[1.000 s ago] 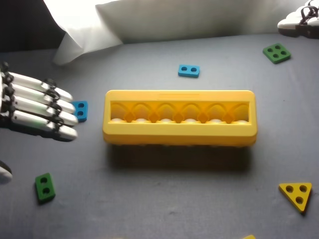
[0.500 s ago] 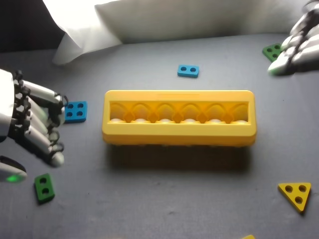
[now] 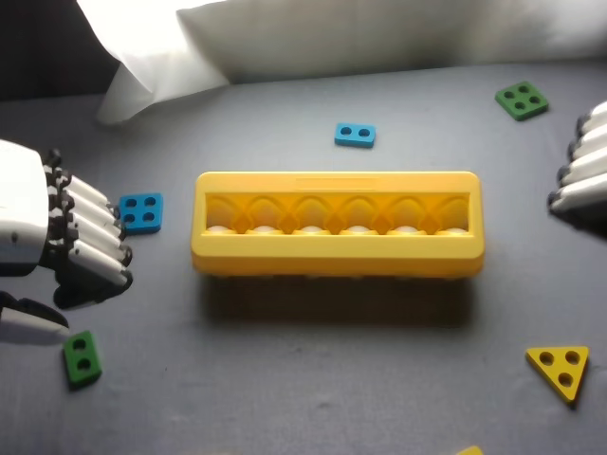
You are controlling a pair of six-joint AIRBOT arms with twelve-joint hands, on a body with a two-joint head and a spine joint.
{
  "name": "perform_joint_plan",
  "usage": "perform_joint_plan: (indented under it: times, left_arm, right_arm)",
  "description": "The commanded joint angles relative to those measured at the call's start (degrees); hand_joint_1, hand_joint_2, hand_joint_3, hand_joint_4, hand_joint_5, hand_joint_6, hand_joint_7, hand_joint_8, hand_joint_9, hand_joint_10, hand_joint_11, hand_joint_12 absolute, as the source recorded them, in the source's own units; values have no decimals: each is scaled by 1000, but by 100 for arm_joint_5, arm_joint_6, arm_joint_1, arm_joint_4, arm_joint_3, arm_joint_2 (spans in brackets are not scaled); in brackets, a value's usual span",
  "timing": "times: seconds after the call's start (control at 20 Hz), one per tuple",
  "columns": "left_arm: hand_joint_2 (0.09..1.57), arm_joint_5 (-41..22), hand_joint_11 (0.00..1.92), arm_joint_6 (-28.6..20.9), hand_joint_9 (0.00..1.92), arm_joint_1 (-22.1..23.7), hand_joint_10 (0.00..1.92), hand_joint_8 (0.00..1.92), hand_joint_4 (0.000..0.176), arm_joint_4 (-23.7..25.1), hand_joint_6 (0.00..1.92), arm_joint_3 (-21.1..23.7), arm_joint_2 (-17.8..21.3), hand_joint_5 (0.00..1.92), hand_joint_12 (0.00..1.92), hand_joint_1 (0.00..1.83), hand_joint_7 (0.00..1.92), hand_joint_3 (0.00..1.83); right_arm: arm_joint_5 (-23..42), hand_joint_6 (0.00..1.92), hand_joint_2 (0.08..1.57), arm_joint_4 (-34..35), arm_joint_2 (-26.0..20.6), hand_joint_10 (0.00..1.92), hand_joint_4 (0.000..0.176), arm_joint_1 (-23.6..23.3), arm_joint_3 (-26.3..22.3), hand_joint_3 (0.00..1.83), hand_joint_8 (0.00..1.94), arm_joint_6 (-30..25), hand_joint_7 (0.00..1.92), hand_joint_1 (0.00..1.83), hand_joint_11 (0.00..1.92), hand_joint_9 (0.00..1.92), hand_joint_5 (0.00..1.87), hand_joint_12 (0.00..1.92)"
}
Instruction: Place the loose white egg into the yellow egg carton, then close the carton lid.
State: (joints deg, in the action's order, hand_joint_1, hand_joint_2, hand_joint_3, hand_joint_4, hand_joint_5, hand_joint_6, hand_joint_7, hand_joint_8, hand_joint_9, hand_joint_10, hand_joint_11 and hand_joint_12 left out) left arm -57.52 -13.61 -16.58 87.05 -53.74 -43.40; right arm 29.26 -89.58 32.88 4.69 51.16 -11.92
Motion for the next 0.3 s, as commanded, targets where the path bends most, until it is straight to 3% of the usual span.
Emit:
perform_joint_plan:
  times: [0.0, 0.05, 0.25]
  left_arm:
    - [1571, -177, 529, 2, 552, 29, 1921, 1921, 0, -398, 1921, -12, 95, 586, 1921, 268, 600, 53]
    - [1571, -176, 498, 7, 552, 29, 1921, 1921, 0, -398, 1921, -8, 102, 590, 1921, 269, 611, 58]
    - [1571, -180, 690, 35, 732, 27, 1921, 1921, 0, -497, 1921, 1, 106, 677, 1921, 384, 788, 31]
  right_arm:
    - [209, 1918, 1518, 289, 4, 1921, 0, 19, -24, 8, 1940, 25, 628, 230, 554, 609, 549, 1921]
    - [278, 1920, 1545, 289, 82, 1921, 0, 160, -24, 8, 1941, 77, 660, 201, 573, 630, 586, 1921]
    - [1030, 1883, 1564, 635, 282, 1921, 0, 601, -25, 2, 1941, 512, 696, 392, 622, 653, 604, 1921]
